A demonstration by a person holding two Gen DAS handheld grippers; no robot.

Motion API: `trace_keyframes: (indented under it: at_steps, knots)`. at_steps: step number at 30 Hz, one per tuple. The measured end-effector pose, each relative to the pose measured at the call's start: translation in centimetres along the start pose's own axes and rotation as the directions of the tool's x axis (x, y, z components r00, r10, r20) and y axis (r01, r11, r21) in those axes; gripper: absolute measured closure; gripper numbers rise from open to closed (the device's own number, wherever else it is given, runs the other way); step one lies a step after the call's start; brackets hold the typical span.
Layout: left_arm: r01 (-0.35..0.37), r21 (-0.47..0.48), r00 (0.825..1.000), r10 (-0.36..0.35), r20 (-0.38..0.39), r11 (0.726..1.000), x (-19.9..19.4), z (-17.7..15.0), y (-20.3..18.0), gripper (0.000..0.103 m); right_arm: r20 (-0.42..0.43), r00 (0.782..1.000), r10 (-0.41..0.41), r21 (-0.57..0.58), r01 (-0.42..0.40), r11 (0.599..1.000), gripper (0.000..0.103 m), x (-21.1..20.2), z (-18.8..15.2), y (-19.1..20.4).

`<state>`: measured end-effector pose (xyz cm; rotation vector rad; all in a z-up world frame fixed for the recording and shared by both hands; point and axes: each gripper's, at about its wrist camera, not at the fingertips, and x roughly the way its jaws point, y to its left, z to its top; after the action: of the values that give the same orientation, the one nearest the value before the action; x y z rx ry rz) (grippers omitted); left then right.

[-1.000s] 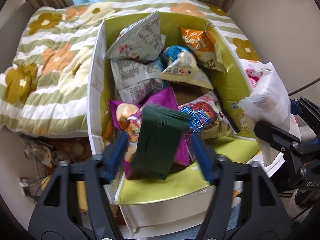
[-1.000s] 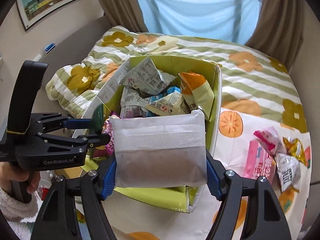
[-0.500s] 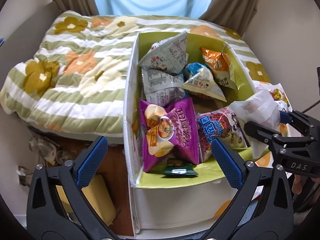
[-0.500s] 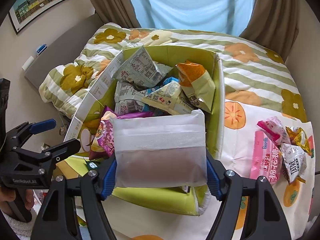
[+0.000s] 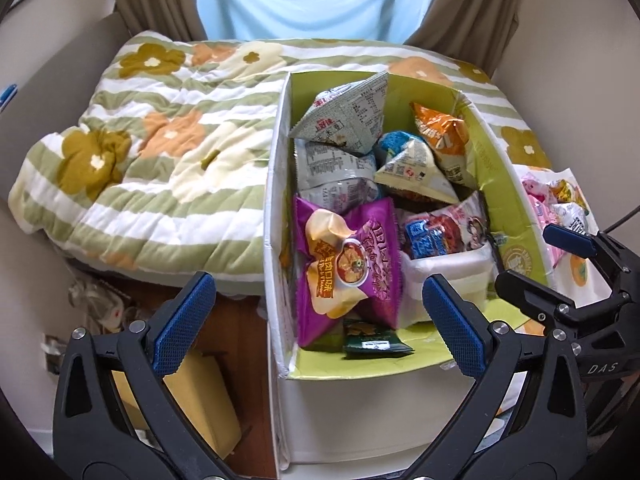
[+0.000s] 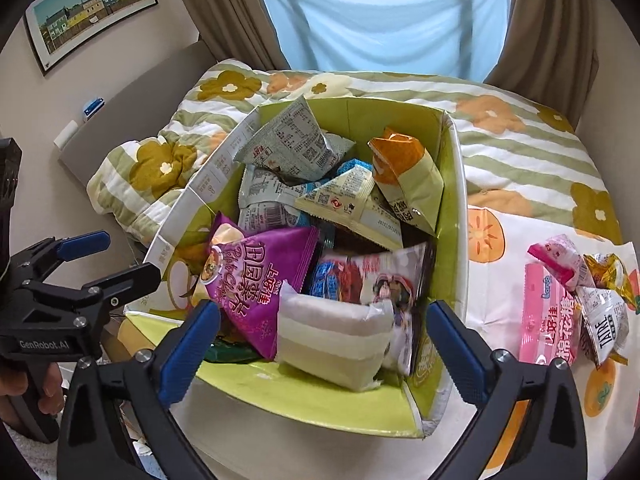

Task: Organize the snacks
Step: 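Lower both items into the yellow box and open both tools, then move both tools back over the remaining snacks on the sheet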

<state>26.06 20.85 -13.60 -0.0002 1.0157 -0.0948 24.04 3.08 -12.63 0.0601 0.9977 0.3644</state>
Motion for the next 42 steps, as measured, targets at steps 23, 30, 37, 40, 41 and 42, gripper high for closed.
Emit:
trace_keyframes:
  at_steps: [23, 30, 37, 40, 41, 42]
  knots:
    - [0.066, 0.022, 0.995, -0.067, 0.079, 0.998, -2.5, 1.6, -13.9, 0.001, 0.134, 0.989, -0.063, -0.014, 0.066, 0.998, 0.001, -10.2, -1.3, -10.0]
    - [0.090, 0.072, 0.993, -0.095, 0.074, 0.993, -0.1, 5.3, -24.4, 0.001, 0.133, 0.982, -0.136, 0.069, 0.128, 0.989, 0.001, -13.5, -0.5, -20.8]
    - [0.132, 0.146, 0.991, -0.132, -0.010, 0.980, 5.3, 9.0, -33.3, 0.001, 0.079, 0.985, -0.150, 0.142, 0.138, 0.980, 0.001, -13.4, 0.9, -30.6]
    - [0.121, 0.241, 0.992, -0.107, -0.069, 0.963, 7.7, 9.7, -36.0, 0.001, 0.036, 0.991, -0.129, 0.192, 0.120, 0.974, 0.001, -12.3, 0.9, -33.9]
    - [0.114, 0.273, 0.992, -0.093, -0.090, 0.955, 8.5, 9.9, -36.7, 0.001, 0.014, 0.993, -0.120, 0.216, 0.114, 0.970, 0.001, -11.6, 0.9, -35.1]
    - [0.119, 0.305, 0.990, -0.089, -0.111, 0.945, 9.4, 10.1, -37.1, 0.001, -0.001, 0.994, -0.113, 0.236, 0.110, 0.965, 0.001, -11.2, 0.9, -36.0]
